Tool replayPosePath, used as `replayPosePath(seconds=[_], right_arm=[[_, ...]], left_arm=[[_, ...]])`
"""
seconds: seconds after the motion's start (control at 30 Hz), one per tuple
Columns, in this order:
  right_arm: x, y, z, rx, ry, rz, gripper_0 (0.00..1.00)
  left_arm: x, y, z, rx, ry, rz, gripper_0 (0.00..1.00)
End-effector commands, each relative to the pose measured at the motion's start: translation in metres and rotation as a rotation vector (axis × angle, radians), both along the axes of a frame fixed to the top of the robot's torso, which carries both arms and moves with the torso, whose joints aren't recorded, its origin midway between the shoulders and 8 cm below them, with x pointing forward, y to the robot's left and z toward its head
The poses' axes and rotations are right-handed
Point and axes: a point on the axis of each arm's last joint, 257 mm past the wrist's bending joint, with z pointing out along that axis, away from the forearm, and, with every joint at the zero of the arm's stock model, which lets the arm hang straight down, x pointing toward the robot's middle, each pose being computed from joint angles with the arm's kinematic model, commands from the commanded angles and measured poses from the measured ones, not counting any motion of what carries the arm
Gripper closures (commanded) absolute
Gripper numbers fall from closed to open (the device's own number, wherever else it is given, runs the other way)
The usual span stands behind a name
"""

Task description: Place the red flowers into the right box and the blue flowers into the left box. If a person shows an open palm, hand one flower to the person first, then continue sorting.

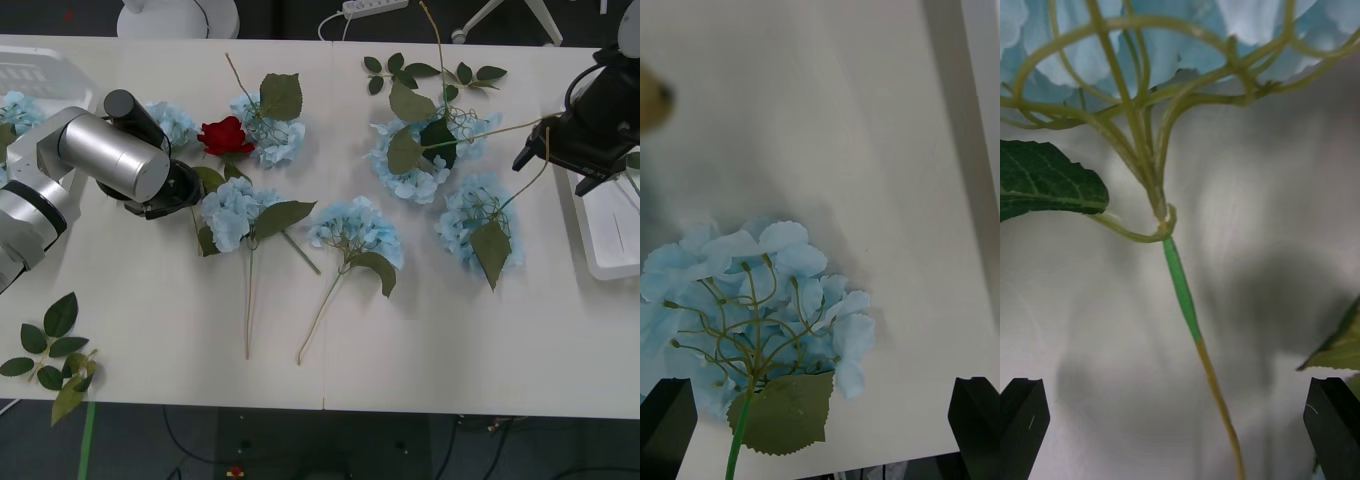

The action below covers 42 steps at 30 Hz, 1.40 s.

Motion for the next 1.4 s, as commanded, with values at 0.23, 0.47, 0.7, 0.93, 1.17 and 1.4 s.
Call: replayPosePath(seconds=[0.23,0.47,0.7,0.93,1.17,1.4], right_arm=[[-0.028,0.037,-0.013,0.02,0.172,-0.055,0.01],[-0.032,0.056,-0.026,0.056,0.2,-0.059,0.01],[-0.036,0.078,-0.036,0.085,0.227,-0.043,0.01],[-0.019,0.08,0.004,0.118,0.17,-0.031,0.01],[-0.023,0.089,0.009,0.153,0.193,-0.025,0.01],[-0.033,0.097,-0.016,0.149,0.245,-0.04,0.01]], left_arm=[[0.013,-0.007,-0.009,0.101,0.005,-0.133,0.0],[0.009,-0.003,-0.019,0.166,0.015,-0.162,0.33],[0.007,0.001,-0.022,0.162,0.023,-0.152,1.0],[0.005,0.007,-0.026,0.157,0.035,-0.136,1.0],[0.007,0.011,-0.02,0.153,0.025,-0.134,1.0],[0.007,0.031,0.058,0.149,-0.001,-0.112,1.0]])
